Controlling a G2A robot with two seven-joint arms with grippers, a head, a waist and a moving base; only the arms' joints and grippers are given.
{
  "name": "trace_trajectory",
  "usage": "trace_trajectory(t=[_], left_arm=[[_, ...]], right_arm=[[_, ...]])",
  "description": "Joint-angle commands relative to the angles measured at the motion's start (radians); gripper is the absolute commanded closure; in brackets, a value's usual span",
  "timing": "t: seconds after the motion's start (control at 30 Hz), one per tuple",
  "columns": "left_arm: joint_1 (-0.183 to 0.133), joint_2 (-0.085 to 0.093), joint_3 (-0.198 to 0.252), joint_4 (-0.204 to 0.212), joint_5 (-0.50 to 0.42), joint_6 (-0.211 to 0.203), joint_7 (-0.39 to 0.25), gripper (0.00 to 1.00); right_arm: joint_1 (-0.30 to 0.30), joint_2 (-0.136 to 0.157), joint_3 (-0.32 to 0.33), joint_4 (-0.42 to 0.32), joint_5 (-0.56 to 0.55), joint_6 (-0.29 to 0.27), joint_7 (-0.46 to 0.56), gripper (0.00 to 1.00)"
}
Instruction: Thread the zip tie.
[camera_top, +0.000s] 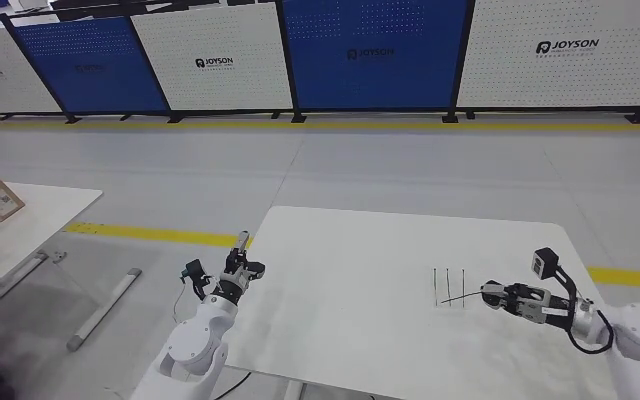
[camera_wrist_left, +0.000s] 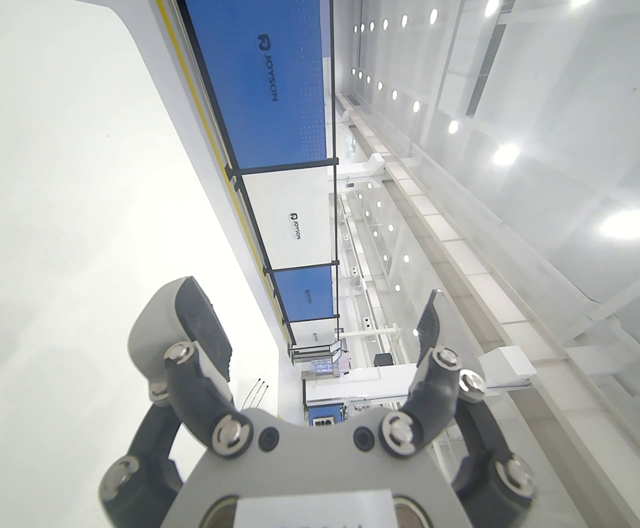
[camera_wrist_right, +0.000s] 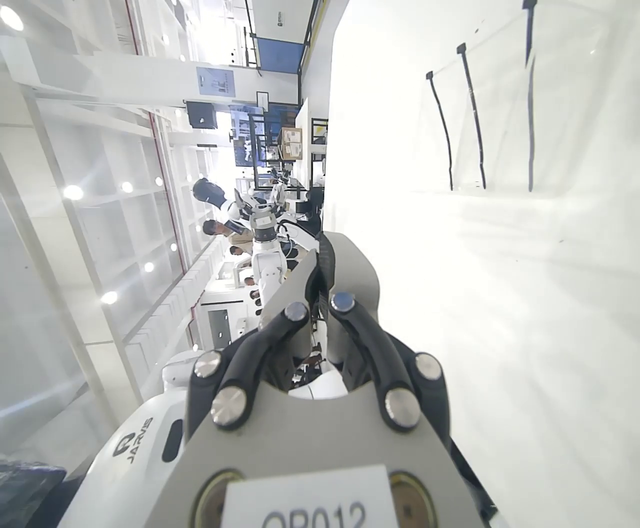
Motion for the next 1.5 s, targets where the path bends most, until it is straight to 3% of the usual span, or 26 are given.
trace_trajectory(t=[0.0, 0.3, 0.37, 0.57, 0.77, 1.3, 1.47], left_arm=[[0.0, 0.0, 0.0, 0.0, 0.0, 0.0, 0.0, 0.0], [0.0, 0.0, 0.0, 0.0, 0.0, 0.0, 0.0, 0.0], [0.0, 0.0, 0.0, 0.0, 0.0, 0.0, 0.0, 0.0], [0.0, 0.0, 0.0, 0.0, 0.0, 0.0, 0.0, 0.0], [0.0, 0.0, 0.0, 0.0, 0.0, 0.0, 0.0, 0.0], [0.0, 0.0, 0.0, 0.0, 0.0, 0.0, 0.0, 0.0], [0.0, 0.0, 0.0, 0.0, 0.0, 0.0, 0.0, 0.0]], right_arm=[[0.0, 0.0, 0.0, 0.0, -0.001, 0.0, -0.001, 1.0], [0.0, 0.0, 0.0, 0.0, -0.001, 0.0, -0.001, 1.0], [-0.017, -0.004, -0.015, -0.027, 0.024, 0.011, -0.011, 1.0], [-0.064, -0.024, -0.042, -0.119, 0.136, 0.034, -0.2, 1.0], [-0.128, -0.031, -0.075, -0.226, 0.103, 0.064, -0.36, 1.0], [-0.131, -0.032, -0.075, -0.229, 0.108, 0.067, -0.366, 1.0], [-0.161, -0.04, -0.076, -0.272, 0.142, 0.028, -0.476, 1.0]])
